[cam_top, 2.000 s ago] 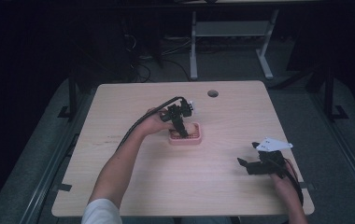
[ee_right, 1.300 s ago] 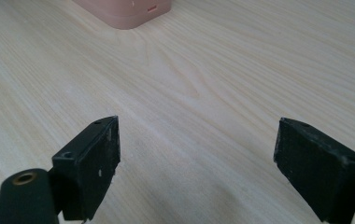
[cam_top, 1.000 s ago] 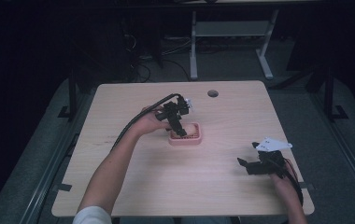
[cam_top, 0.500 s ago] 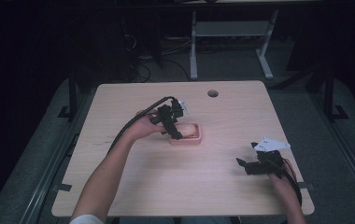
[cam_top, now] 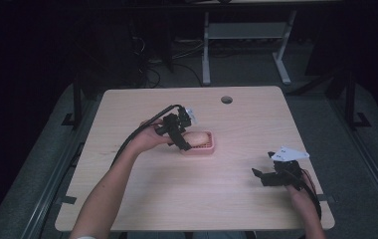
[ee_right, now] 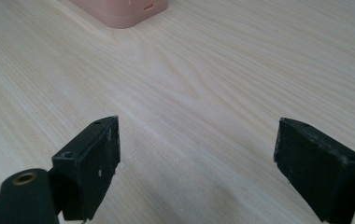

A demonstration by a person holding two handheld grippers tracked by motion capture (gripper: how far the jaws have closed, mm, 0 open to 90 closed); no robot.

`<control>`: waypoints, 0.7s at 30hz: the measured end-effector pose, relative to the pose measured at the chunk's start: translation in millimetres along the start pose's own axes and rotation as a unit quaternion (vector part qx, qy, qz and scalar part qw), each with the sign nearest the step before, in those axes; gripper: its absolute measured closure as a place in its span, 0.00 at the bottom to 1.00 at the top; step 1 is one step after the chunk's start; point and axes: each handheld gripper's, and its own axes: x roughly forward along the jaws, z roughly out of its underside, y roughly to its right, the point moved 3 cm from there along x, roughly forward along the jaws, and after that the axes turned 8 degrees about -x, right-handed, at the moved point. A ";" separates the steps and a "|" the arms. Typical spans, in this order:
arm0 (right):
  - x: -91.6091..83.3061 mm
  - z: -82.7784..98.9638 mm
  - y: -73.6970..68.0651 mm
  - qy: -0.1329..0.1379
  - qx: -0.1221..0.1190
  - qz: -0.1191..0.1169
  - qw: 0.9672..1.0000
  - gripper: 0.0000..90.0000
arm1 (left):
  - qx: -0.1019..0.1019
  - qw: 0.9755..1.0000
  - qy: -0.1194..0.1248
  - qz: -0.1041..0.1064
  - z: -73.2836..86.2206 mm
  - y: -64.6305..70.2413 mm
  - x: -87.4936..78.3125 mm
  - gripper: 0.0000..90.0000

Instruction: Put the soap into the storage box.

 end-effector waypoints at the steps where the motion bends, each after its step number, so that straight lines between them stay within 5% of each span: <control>1: -0.1 0.2 0.4 -0.002 -0.003 0.002 1.000 0.15 | 0.000 1.000 -0.002 0.002 1.0 0.1 0.2 0.27; 21: 0.7 0.5 0.9 -0.004 0.000 0.005 1.000 0.15 | -0.007 1.000 0.000 0.000 26.0 5.9 -5.7 0.26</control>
